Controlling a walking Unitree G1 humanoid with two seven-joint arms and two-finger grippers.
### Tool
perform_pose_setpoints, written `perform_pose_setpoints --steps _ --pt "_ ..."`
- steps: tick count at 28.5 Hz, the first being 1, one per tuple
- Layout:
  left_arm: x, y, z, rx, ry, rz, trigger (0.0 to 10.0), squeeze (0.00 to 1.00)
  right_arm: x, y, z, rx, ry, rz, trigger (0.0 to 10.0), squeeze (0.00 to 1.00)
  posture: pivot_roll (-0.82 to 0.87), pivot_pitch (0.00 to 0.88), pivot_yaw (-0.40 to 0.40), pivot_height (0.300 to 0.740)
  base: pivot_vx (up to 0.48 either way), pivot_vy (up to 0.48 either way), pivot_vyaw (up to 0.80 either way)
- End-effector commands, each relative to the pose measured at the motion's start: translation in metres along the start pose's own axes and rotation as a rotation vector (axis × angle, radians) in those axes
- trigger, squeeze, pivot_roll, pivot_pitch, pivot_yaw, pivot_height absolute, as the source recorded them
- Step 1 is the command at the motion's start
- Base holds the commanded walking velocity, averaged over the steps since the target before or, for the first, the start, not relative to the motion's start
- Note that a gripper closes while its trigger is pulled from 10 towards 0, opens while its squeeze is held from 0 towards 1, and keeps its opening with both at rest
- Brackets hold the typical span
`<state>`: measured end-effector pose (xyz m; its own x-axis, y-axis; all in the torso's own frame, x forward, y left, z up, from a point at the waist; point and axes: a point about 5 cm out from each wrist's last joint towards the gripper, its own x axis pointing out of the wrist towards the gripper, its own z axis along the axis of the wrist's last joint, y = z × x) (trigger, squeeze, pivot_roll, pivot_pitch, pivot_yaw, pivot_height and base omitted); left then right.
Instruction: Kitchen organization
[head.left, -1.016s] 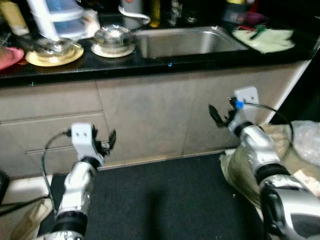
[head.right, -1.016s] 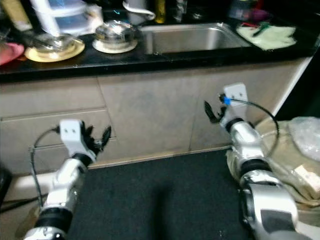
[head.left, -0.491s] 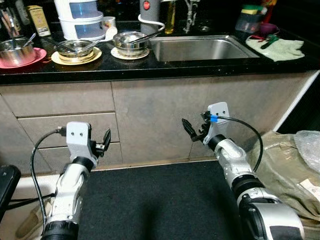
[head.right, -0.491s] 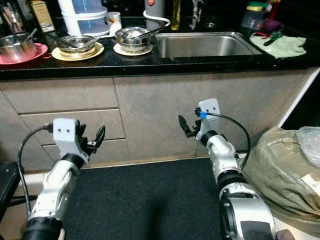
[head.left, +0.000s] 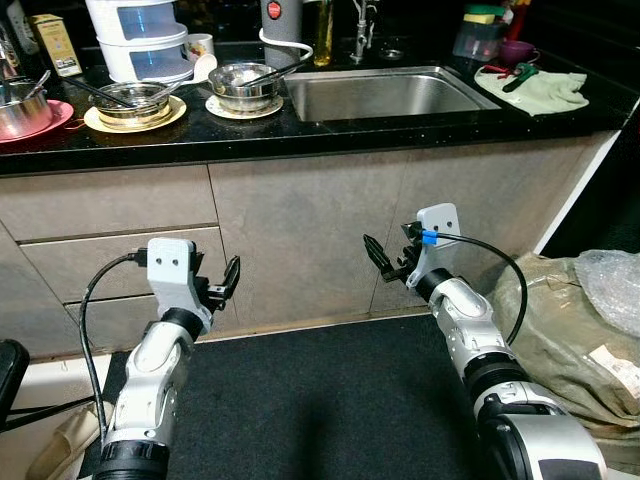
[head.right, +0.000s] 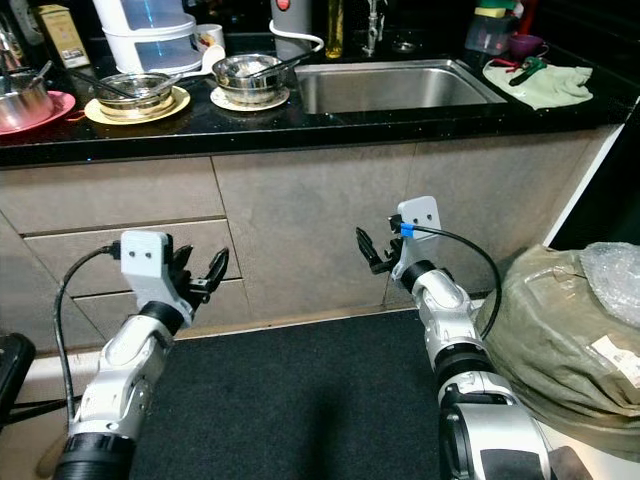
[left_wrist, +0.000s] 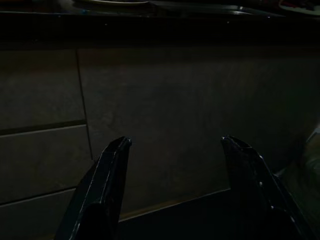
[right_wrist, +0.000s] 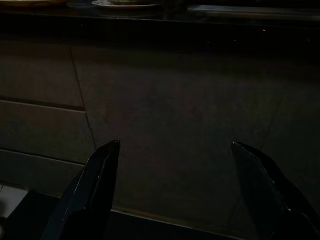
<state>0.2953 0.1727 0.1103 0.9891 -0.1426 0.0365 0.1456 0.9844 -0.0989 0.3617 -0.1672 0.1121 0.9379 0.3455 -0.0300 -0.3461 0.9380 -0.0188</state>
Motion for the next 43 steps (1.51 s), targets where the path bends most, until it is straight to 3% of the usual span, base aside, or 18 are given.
perform_pose_setpoints --steps 1,7,11,22,34,43 --pt "-0.003 -0.006 -0.003 -0.002 0.018 -0.013 10.0 0.0 0.005 0.008 0.006 0.027 -0.018 0.04 10.0 0.0 0.04 0.0 -0.05 0.732 0.274 0.0 0.0" --pt "-0.01 -0.019 0.001 0.001 0.011 -0.041 10.0 0.0 0.018 0.034 0.042 0.215 -0.181 0.225 10.0 0.0 0.06 0.003 -0.064 0.732 0.298 0.0 0.0" --pt "-0.01 -0.023 0.009 0.017 -0.015 -0.051 10.0 0.0 0.023 0.044 0.068 0.278 -0.273 0.306 10.0 0.0 0.06 0.006 -0.066 0.732 0.334 0.0 0.0" --pt "-0.005 -0.019 0.036 0.04 -0.09 -0.032 10.0 0.0 0.019 0.057 0.091 0.294 -0.321 0.399 10.0 0.0 0.06 0.006 -0.064 0.732 0.385 0.0 0.0" --pt "-0.006 -0.025 0.033 0.029 -0.079 -0.043 10.0 0.0 0.015 0.067 0.103 0.295 -0.348 0.462 10.0 0.0 0.06 0.003 -0.068 0.732 0.392 0.0 0.0" --pt "-0.007 -0.027 0.032 0.033 -0.072 -0.052 10.0 0.0 0.014 0.072 0.101 0.312 -0.328 0.482 10.0 0.0 0.06 0.0 -0.067 0.732 0.393 0.0 0.5"
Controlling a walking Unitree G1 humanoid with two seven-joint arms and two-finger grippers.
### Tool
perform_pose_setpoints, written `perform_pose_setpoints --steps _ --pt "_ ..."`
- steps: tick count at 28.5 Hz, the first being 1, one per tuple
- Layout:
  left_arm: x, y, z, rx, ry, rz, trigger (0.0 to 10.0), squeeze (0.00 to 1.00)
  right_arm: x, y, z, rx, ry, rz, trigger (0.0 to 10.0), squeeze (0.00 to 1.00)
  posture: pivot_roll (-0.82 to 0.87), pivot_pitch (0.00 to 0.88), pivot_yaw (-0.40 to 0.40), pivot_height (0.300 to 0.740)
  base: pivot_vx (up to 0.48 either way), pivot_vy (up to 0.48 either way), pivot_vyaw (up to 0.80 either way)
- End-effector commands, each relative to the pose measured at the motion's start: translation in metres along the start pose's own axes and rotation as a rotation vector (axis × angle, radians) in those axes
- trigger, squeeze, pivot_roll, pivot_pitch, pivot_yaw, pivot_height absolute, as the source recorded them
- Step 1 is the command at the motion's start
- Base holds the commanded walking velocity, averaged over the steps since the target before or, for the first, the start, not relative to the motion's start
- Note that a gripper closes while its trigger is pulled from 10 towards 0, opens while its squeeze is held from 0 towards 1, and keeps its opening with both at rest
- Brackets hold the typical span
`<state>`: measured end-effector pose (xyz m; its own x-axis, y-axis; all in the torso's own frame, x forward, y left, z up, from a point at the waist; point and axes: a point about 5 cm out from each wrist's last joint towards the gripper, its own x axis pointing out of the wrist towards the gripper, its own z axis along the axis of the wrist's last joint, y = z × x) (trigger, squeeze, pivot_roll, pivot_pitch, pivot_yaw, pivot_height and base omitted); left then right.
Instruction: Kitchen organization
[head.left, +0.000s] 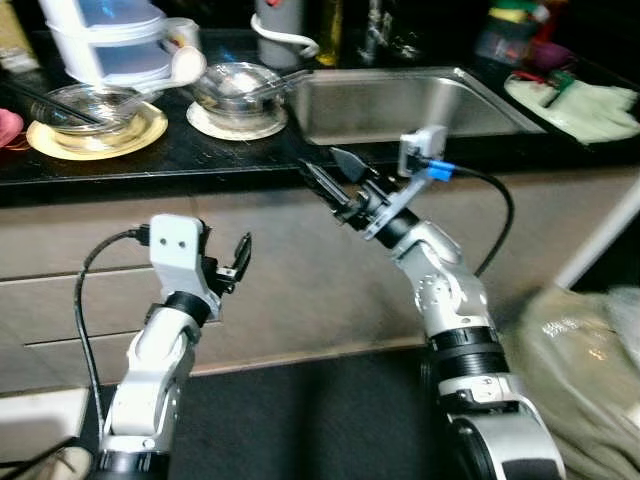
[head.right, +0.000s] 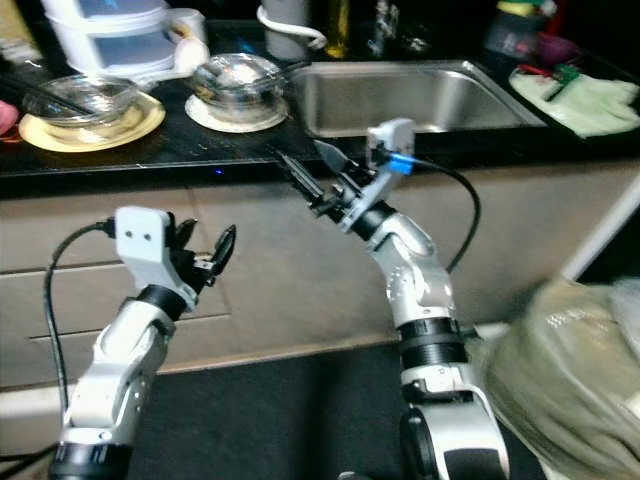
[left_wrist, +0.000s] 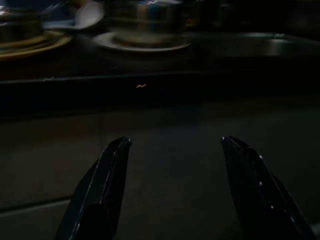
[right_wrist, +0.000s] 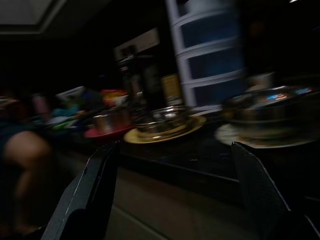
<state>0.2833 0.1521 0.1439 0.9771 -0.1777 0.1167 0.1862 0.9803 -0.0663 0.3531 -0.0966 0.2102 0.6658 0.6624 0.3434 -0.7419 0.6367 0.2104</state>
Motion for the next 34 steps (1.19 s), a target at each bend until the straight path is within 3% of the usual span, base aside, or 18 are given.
perform_pose_setpoints --steps 1,17,18,19,20,22,28,34 --pt "0.001 -0.001 0.001 0.003 0.005 -0.009 10.0 0.0 0.003 0.004 -0.001 0.008 0.002 0.015 10.0 0.0 0.06 0.0 -0.067 0.732 0.394 0.0 0.0" --pt "-0.001 -0.01 -0.005 -0.001 0.023 -0.038 10.0 0.0 0.003 0.003 0.001 0.018 -0.002 -0.023 10.0 0.0 0.06 0.0 -0.066 0.732 0.401 0.0 0.0" --pt "-0.001 -0.01 -0.004 -0.001 0.023 -0.04 10.0 0.0 0.003 0.002 0.003 0.049 -0.026 -0.033 10.0 0.0 0.06 0.0 -0.065 0.732 0.42 0.0 0.0" --pt "-0.001 -0.011 -0.004 0.0 0.024 -0.045 10.0 0.0 0.004 -0.002 0.017 0.187 -0.125 -0.049 10.0 0.0 0.07 0.001 -0.063 0.732 0.416 0.0 0.0" --pt "-0.001 -0.011 -0.004 0.0 0.024 -0.045 10.0 0.0 0.004 -0.002 0.017 0.187 -0.125 -0.049 10.0 0.0 0.07 0.001 -0.063 0.732 0.416 0.0 0.0" --pt "-0.001 -0.011 -0.004 0.0 0.023 -0.05 10.0 0.0 0.004 -0.006 0.029 0.288 -0.197 -0.056 10.0 0.0 0.06 0.001 -0.059 0.732 0.418 0.0 -0.79" --pt "0.001 -0.016 -0.001 -0.006 0.016 -0.082 10.0 0.0 0.004 -0.009 0.047 0.294 -0.268 -0.051 10.0 0.0 0.06 0.003 -0.056 0.732 0.419 0.0 -0.8" --pt "0.001 -0.026 0.004 -0.021 -0.005 -0.138 10.0 0.0 0.005 -0.008 0.053 0.296 -0.292 -0.05 10.0 0.0 0.07 0.003 -0.06 0.732 0.382 0.0 0.0"
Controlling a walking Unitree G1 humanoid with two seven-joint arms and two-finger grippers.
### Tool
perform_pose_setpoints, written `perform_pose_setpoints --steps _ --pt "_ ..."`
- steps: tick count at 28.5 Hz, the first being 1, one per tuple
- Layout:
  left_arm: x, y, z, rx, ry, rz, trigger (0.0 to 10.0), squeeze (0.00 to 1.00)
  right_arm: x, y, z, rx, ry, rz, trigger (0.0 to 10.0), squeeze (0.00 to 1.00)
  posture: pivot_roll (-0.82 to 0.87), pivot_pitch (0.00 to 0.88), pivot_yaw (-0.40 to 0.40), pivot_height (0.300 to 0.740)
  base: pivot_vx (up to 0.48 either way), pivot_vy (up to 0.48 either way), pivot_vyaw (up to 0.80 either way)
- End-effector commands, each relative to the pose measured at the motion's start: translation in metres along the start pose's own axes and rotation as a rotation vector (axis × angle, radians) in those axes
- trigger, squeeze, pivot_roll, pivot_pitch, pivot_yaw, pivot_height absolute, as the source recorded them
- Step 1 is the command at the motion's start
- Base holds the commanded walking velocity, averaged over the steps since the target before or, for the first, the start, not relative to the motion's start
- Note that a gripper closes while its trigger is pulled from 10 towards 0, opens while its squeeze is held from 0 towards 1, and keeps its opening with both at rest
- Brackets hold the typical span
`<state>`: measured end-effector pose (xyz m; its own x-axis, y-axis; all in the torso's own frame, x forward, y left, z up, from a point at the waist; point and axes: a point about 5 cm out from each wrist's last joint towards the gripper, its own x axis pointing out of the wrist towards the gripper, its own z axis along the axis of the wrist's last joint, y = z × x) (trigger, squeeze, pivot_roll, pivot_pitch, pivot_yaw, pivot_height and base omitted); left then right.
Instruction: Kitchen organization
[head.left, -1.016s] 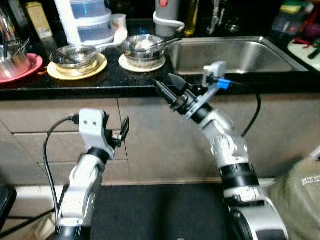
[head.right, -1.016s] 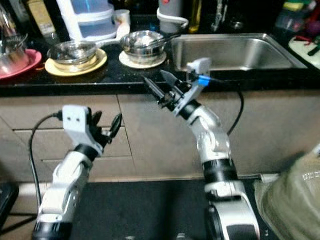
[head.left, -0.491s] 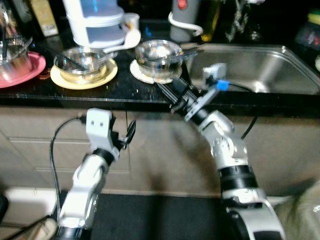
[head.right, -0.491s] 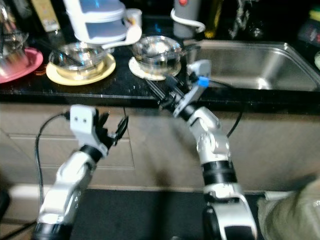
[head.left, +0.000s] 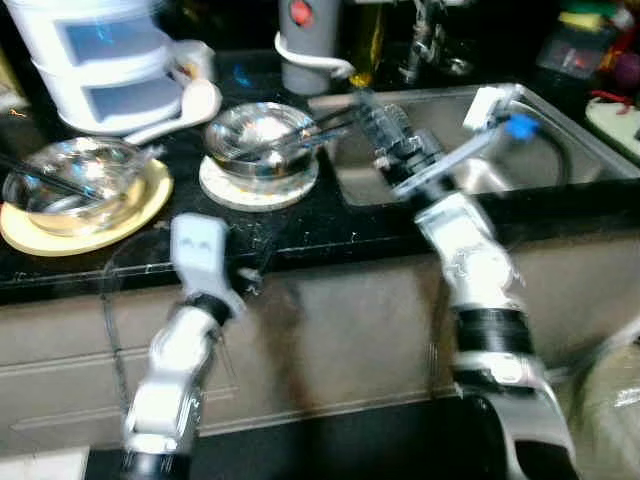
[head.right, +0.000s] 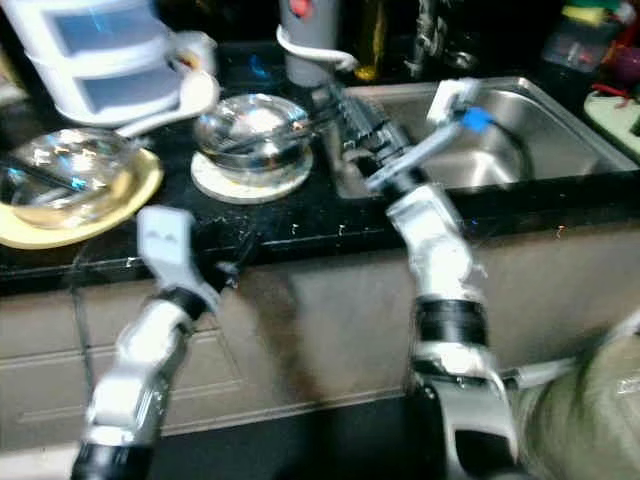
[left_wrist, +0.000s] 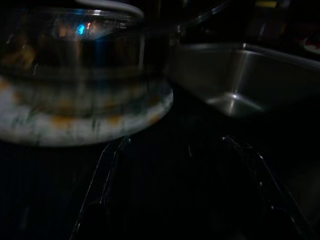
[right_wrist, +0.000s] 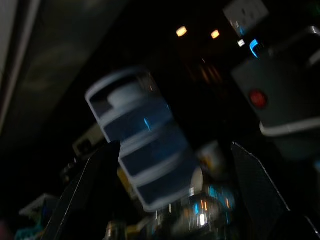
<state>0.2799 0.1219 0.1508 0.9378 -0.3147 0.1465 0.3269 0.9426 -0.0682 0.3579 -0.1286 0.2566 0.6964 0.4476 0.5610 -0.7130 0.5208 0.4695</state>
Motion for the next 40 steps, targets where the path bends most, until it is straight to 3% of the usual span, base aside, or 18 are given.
perform_pose_setpoints --steps 1,8,11,19,22,28,40 --pt "-0.002 0.0 0.001 0.0 0.006 -0.019 10.0 0.0 0.007 0.007 -0.003 0.025 0.01 0.02 10.0 0.0 0.07 0.004 -0.061 0.732 0.0 0.0 0.0" --pt "0.0 -0.007 0.006 0.016 -0.015 -0.052 10.0 0.0 0.009 0.008 0.002 0.001 0.023 0.014 10.0 0.0 0.06 0.005 -0.061 0.732 0.0 0.0 0.0" --pt "0.002 -0.009 0.012 0.047 -0.03 -0.062 10.0 0.0 0.009 0.006 0.003 -0.06 0.071 0.002 10.0 0.0 0.06 0.008 -0.063 0.732 0.0 0.0 0.0" --pt "0.002 -0.01 0.013 0.051 -0.032 -0.064 10.0 0.0 0.01 0.006 0.003 -0.068 0.077 -0.001 10.0 0.0 0.06 0.008 -0.063 0.732 0.0 0.0 0.0" --pt "0.0 -0.019 0.01 0.043 -0.024 -0.098 10.0 0.0 0.01 0.004 0.01 -0.14 0.123 -0.011 10.0 0.0 0.06 0.011 -0.064 0.732 0.0 0.0 0.0" --pt "-0.003 -0.024 0.009 0.065 -0.014 -0.13 10.0 0.0 0.006 -0.012 -0.007 -0.317 0.316 -0.134 10.0 0.0 0.06 0.015 -0.065 0.732 0.0 0.0 0.0" --pt "-0.014 -0.034 0.01 0.095 -0.016 -0.154 10.0 0.0 0.006 -0.022 0.005 -0.347 0.299 -0.206 10.0 0.0 0.07 0.021 -0.07 0.732 0.0 0.0 0.0"
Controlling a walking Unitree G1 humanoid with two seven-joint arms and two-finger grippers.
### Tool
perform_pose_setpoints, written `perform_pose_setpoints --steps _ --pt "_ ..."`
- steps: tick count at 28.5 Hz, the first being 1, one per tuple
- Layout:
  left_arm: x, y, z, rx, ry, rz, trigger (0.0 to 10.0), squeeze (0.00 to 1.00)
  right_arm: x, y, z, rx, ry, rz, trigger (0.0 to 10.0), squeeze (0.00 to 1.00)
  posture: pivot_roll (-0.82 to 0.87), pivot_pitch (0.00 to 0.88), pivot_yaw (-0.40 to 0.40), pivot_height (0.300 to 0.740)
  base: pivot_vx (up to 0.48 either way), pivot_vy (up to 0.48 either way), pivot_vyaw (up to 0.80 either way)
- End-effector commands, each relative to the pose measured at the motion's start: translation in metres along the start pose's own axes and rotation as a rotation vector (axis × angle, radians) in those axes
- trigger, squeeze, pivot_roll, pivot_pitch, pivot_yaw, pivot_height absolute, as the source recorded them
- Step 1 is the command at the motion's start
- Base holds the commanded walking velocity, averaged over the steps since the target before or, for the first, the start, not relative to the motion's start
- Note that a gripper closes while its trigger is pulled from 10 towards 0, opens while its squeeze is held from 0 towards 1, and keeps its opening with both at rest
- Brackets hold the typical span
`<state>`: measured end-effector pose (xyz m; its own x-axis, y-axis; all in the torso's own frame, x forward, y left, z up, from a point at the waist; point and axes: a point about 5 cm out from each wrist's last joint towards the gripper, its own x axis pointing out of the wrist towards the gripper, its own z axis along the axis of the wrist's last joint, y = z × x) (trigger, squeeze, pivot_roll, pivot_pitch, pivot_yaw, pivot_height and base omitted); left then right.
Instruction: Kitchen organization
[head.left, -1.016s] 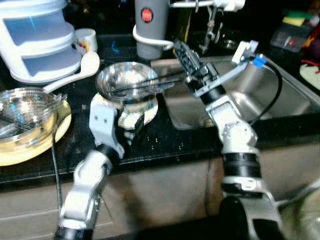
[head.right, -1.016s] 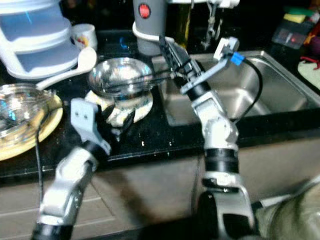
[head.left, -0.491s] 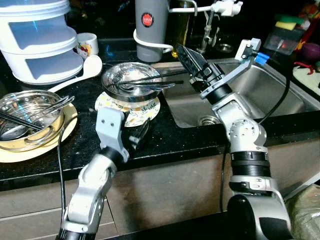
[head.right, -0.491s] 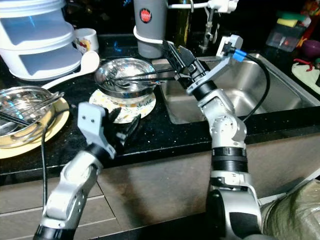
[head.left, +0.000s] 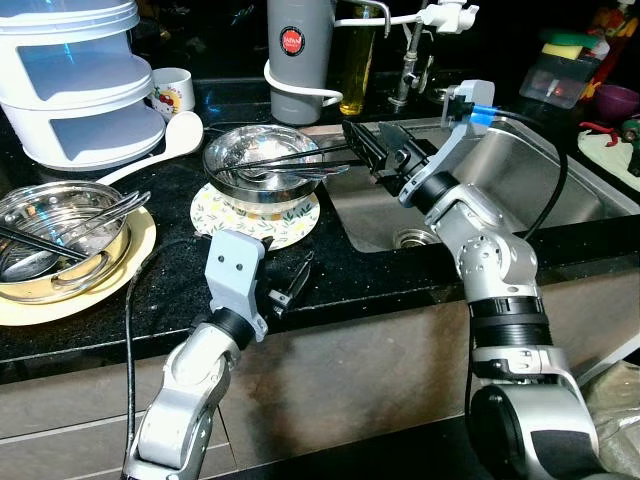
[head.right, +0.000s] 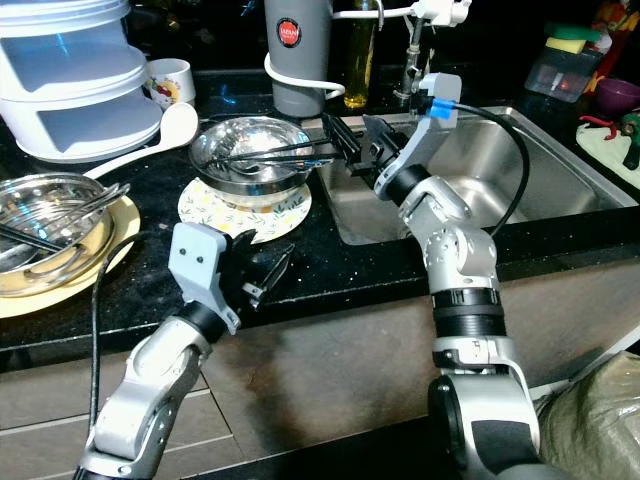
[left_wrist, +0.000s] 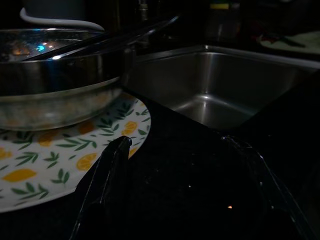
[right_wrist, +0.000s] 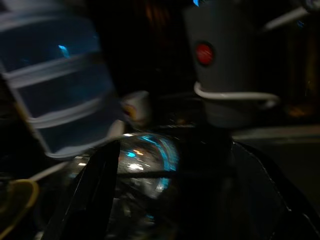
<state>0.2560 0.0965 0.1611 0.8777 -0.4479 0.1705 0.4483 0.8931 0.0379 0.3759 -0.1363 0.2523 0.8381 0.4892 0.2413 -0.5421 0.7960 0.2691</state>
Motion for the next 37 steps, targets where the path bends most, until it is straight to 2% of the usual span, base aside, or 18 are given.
perform_pose_setpoints --steps 1,4,7,13,15,20,26,37 --pt "0.001 0.002 0.008 0.064 -0.025 0.027 10.0 0.0 0.0 -0.01 -0.003 -0.011 0.032 -0.079 10.0 0.0 0.07 0.019 -0.071 0.732 0.0 0.0 0.0" --pt "0.005 0.004 0.02 0.103 -0.073 0.054 10.0 0.0 0.0 -0.017 -0.01 0.002 0.074 -0.142 10.0 0.0 0.07 0.018 -0.073 0.732 0.0 0.0 0.0" --pt "0.009 0.004 0.034 0.142 -0.118 0.049 10.0 0.0 -0.001 -0.022 -0.015 0.061 0.105 -0.184 10.0 0.0 0.07 0.017 -0.074 0.732 0.0 0.0 0.0" --pt "0.01 0.001 0.035 0.161 -0.119 0.035 10.0 0.0 0.001 -0.022 -0.011 0.177 0.07 -0.171 10.0 0.0 0.06 0.011 -0.071 0.732 0.0 0.0 0.0" --pt "0.011 -0.001 0.032 0.16 -0.111 0.029 10.0 0.0 0.002 -0.02 -0.01 0.241 0.055 -0.163 10.0 0.0 0.06 0.007 -0.071 0.732 0.0 0.0 0.0" --pt "0.012 -0.003 0.032 0.164 -0.107 0.02 10.0 0.0 0.004 -0.018 -0.01 0.278 0.058 -0.159 10.0 0.0 0.06 0.006 -0.071 0.732 0.0 0.0 0.0" --pt "0.013 -0.004 0.032 0.177 -0.104 0.012 10.0 0.0 0.007 -0.012 -0.021 0.313 0.126 -0.171 10.0 0.0 0.06 0.01 -0.073 0.732 0.0 0.0 0.0" --pt "0.014 -0.004 0.033 0.183 -0.106 0.011 10.0 0.0 0.013 -0.002 -0.024 0.349 0.114 -0.166 10.0 0.0 0.06 0.018 -0.072 0.732 0.0 0.0 0.0"
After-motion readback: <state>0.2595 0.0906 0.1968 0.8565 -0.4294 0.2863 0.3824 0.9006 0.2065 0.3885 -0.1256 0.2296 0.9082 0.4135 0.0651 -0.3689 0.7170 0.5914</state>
